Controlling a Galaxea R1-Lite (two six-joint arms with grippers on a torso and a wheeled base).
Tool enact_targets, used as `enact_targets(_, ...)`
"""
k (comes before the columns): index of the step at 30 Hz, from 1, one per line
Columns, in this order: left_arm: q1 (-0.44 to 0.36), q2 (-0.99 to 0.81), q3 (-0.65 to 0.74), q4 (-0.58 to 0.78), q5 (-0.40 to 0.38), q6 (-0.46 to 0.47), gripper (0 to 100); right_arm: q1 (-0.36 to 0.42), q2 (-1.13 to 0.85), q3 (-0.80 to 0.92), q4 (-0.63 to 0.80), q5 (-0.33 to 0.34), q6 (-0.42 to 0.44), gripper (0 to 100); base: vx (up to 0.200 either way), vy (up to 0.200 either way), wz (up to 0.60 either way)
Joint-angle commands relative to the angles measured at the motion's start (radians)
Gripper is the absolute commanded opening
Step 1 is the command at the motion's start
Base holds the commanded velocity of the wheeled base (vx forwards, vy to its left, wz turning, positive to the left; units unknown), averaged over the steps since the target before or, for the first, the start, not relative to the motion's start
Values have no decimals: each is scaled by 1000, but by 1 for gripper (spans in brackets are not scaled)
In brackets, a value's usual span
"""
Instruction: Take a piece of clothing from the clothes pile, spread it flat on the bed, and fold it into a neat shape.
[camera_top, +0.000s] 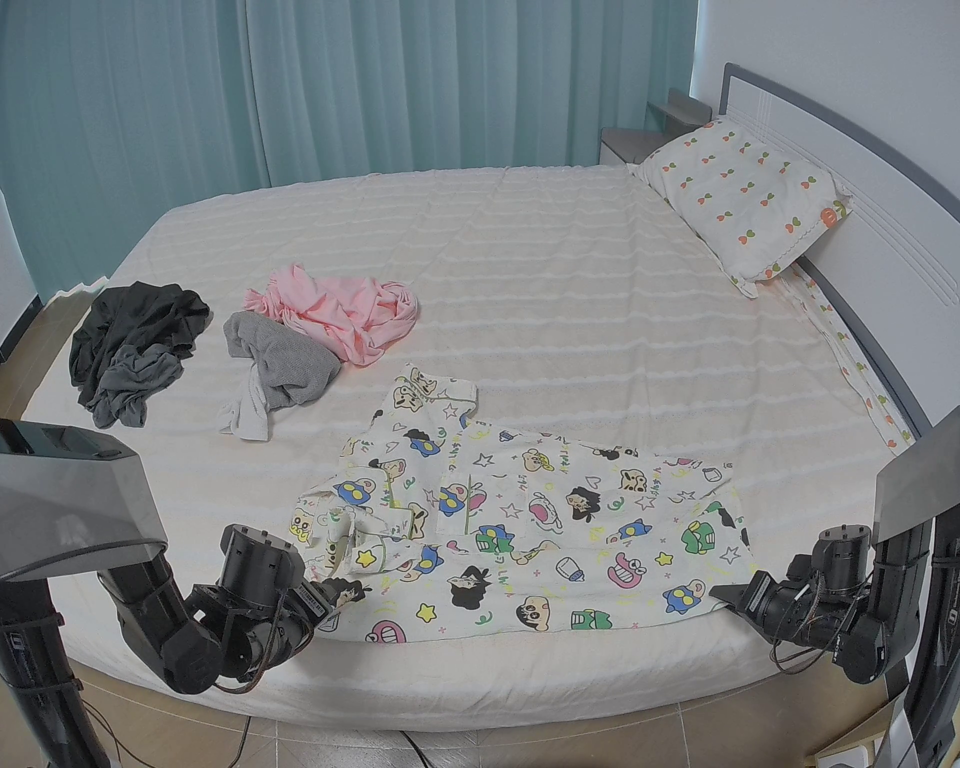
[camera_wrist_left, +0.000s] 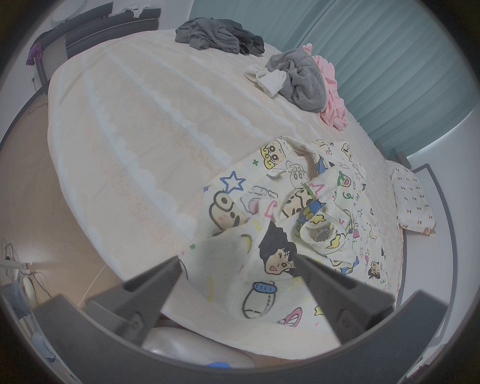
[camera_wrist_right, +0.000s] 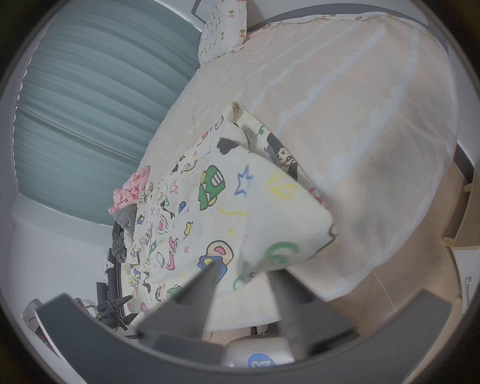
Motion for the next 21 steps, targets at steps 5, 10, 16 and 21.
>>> enact_targets(5,17,-286,64,6,-2,39,100,-1,-133,64,-9,6,1,100,0,0,0)
enact_targets(10,17,-588,147,3,-86,217,100,-1,-292,86,-9,14,1,100,0,0,0)
enact_targets(16,-20,-927,357,57,-572,642,100,43,-438,86,2,14,-8,100,0,0,0)
enact_targets(21,-86,-1076,355,267,-654,712,100,52,-446,86,14,11,-8,100,0,0,0)
